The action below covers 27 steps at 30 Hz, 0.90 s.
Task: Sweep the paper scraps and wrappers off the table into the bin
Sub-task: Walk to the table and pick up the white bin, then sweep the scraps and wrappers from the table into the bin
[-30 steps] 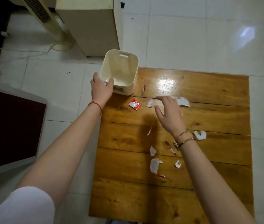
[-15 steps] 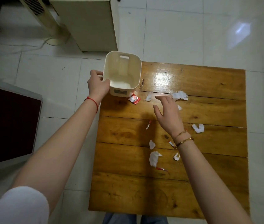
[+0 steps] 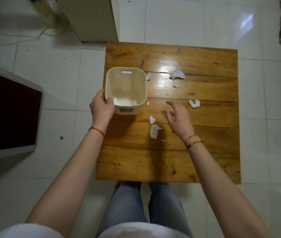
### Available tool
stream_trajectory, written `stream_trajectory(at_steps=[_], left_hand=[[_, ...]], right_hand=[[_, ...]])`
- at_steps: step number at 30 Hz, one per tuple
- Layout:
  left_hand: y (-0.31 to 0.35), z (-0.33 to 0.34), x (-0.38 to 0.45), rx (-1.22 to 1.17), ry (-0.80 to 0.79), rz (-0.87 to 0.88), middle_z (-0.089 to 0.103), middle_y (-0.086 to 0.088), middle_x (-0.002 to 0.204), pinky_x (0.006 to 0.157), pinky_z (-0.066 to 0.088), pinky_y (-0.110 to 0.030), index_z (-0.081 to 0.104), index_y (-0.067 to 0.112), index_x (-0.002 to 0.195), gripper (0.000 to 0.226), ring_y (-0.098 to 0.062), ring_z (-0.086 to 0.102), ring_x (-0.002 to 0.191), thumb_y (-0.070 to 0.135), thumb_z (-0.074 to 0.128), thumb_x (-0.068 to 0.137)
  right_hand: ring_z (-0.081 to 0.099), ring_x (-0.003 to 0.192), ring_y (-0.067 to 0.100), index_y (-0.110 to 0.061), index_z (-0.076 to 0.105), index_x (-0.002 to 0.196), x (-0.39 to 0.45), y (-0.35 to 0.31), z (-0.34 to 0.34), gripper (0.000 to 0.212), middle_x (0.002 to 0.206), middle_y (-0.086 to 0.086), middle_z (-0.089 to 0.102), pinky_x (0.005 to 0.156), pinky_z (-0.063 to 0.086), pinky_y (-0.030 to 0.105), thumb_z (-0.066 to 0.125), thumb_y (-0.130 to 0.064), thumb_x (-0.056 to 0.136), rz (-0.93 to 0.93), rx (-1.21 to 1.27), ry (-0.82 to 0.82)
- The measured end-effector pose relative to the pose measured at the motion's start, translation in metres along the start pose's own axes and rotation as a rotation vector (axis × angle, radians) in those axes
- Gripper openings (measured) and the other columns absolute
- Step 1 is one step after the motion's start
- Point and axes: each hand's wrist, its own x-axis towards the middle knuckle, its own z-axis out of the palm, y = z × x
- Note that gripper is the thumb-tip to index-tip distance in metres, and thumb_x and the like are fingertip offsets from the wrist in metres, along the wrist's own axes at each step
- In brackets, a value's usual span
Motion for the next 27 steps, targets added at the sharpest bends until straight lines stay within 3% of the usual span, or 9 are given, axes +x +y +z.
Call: stream_trajectory(at_steps=[3,6,11,15,19,21,25,27], left_hand=[[-0.02,0.0,-0.046,-0.021,0.01,-0.021,0.062,-0.006,0.131,0.09,0.054,-0.036,0.054,0.019,0.134,0.042,-0.024,0.06,0.118,0.014,0.056,0.092],[-0.044,0.003,-0.1,-0.051,-0.001,-0.06,0.063,-0.003,0.129,0.081,0.053,-0.022,0.054,0.022,0.134,0.044,-0.018,0.059,0.114,0.013,0.058,0.091],[-0.078,0.019,-0.197,-0.137,-0.028,-0.159,0.062,-0.005,0.127,0.09,0.057,-0.042,0.053,0.02,0.135,0.048,-0.016,0.057,0.108,0.008,0.058,0.089],[-0.105,0.039,-0.265,-0.115,-0.017,-0.174,0.062,-0.002,0.121,0.075,0.054,-0.019,0.055,0.019,0.133,0.047,-0.012,0.056,0.102,0.006,0.058,0.088],[-0.134,0.06,-0.317,-0.118,-0.034,-0.223,0.064,-0.005,0.126,0.089,0.053,-0.03,0.056,0.019,0.132,0.045,-0.012,0.058,0.103,0.007,0.059,0.088],[-0.148,0.072,-0.334,-0.119,-0.064,-0.235,0.064,-0.003,0.127,0.09,0.052,-0.03,0.056,0.019,0.133,0.046,-0.012,0.059,0.108,0.007,0.059,0.089],[-0.172,0.091,-0.352,-0.114,-0.113,-0.273,0.067,0.001,0.118,0.088,0.052,-0.027,0.058,0.02,0.131,0.047,-0.002,0.059,0.094,0.006,0.058,0.086],[-0.184,0.099,-0.358,-0.099,-0.139,-0.29,0.068,0.0,0.117,0.088,0.051,-0.025,0.059,0.019,0.129,0.046,-0.005,0.061,0.096,0.005,0.058,0.085]], right_hand=[[0.053,0.114,0.021,-0.011,0.053,0.128,-0.03,0.012,-0.004,0.033,0.121,0.006,0.06,0.099,0.044,0.035,0.048,-0.023,0.098,-0.042,-0.009,-0.022],[0.052,0.118,0.022,-0.012,0.052,0.131,-0.061,0.029,-0.007,0.035,0.126,0.006,0.059,0.101,0.043,0.037,0.048,-0.022,0.097,-0.076,-0.024,-0.052],[0.049,0.123,0.023,-0.013,0.052,0.131,-0.114,0.064,-0.011,0.036,0.129,0.006,0.058,0.105,0.04,0.038,0.048,-0.023,0.097,-0.114,-0.057,-0.075],[0.047,0.123,0.023,-0.012,0.051,0.131,-0.146,0.087,-0.012,0.036,0.13,0.008,0.056,0.107,0.038,0.038,0.048,-0.021,0.096,-0.188,-0.078,-0.083],[0.046,0.125,0.024,-0.011,0.049,0.134,-0.16,0.106,-0.006,0.039,0.134,0.009,0.053,0.108,0.037,0.038,0.048,-0.021,0.096,-0.23,-0.08,-0.119],[0.043,0.129,0.024,-0.012,0.046,0.136,-0.159,0.113,-0.001,0.041,0.138,0.009,0.05,0.109,0.034,0.037,0.047,-0.022,0.097,-0.227,-0.091,-0.146],[0.034,0.137,0.024,-0.014,0.039,0.143,-0.15,0.12,0.013,0.046,0.147,0.009,0.041,0.114,0.025,0.036,0.045,-0.025,0.098,-0.215,-0.114,-0.206],[0.03,0.14,0.025,-0.015,0.036,0.145,-0.143,0.12,0.022,0.048,0.15,0.01,0.036,0.116,0.023,0.038,0.044,-0.026,0.098,-0.223,-0.13,-0.225]])
